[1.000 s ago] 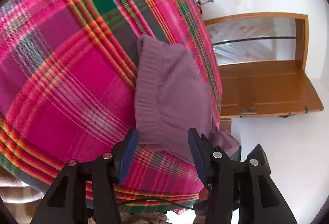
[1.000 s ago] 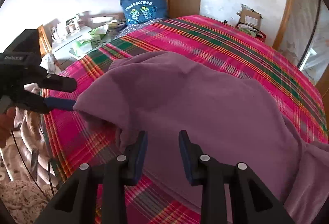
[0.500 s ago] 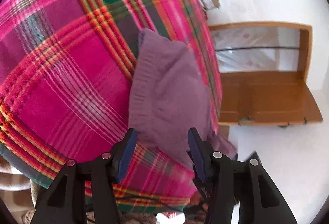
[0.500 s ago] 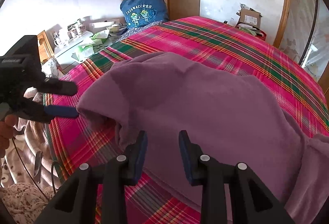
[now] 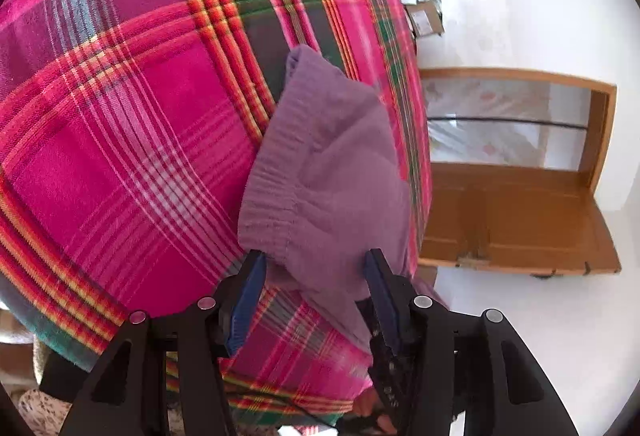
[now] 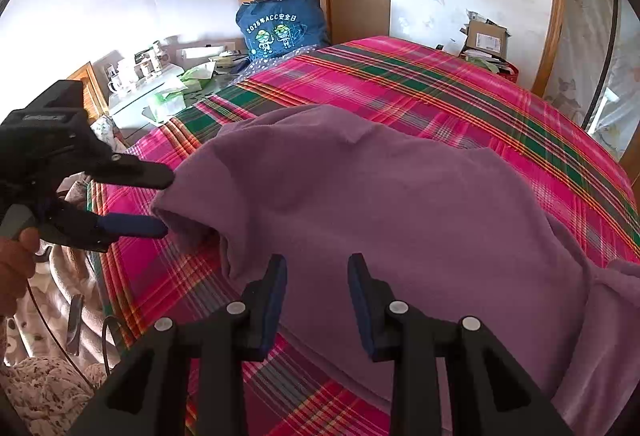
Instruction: Fold clothes
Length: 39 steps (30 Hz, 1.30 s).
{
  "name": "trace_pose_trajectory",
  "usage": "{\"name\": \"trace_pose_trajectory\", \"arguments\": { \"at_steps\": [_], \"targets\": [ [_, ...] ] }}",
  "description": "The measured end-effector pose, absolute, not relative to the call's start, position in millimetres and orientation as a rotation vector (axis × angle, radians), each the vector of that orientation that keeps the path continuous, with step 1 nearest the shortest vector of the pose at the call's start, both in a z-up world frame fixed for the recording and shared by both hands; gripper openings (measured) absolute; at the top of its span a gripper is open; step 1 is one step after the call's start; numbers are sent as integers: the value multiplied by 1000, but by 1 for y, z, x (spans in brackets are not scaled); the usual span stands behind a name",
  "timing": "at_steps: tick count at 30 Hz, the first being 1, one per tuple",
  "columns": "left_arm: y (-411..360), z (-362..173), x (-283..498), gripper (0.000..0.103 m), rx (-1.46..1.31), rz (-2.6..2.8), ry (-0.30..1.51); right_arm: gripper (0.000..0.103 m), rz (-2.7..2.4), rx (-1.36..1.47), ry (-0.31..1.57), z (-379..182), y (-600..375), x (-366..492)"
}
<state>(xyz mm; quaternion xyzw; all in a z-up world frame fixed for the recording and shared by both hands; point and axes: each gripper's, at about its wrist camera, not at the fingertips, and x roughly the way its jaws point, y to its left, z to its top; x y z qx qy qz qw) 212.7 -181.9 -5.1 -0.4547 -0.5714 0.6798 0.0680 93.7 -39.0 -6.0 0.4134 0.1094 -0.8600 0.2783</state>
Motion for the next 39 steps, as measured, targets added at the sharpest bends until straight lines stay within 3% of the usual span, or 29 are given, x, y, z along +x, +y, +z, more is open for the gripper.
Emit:
{"name": "trace_pose_trajectory", "arguments": {
  "at_steps": [5, 7, 9, 11, 22, 32, 39],
  "targets": [
    [-186, 2, 211, 51, -1306, 2153, -1730, 33, -2314, 1097, 300, -4, -37, 95],
    [-187, 5, 209, 44, -1279, 2191, -1737, 33, -2317, 1092, 302, -4, -36, 96],
    [-189, 7, 206, 25, -1248, 2217, -1747, 33, -2319, 1087, 305, -3, -36, 97],
    [-191, 10, 202, 15, -1218, 2234, -1757, 33, -2324, 1081, 308, -2, -34, 97],
    [-211, 53, 181, 10, -1043, 2355, -1701, 33, -2409, 1049, 394, 10, -8, 98],
    [-215, 80, 169, 10, -996, 2386, -1622, 33, -2669, 1232, 416, 0, 60, 78],
    [-210, 86, 155, 10, -982, 2395, -1591, 32, -2802, 1200, 295, 12, 102, 82]
  ]
}}
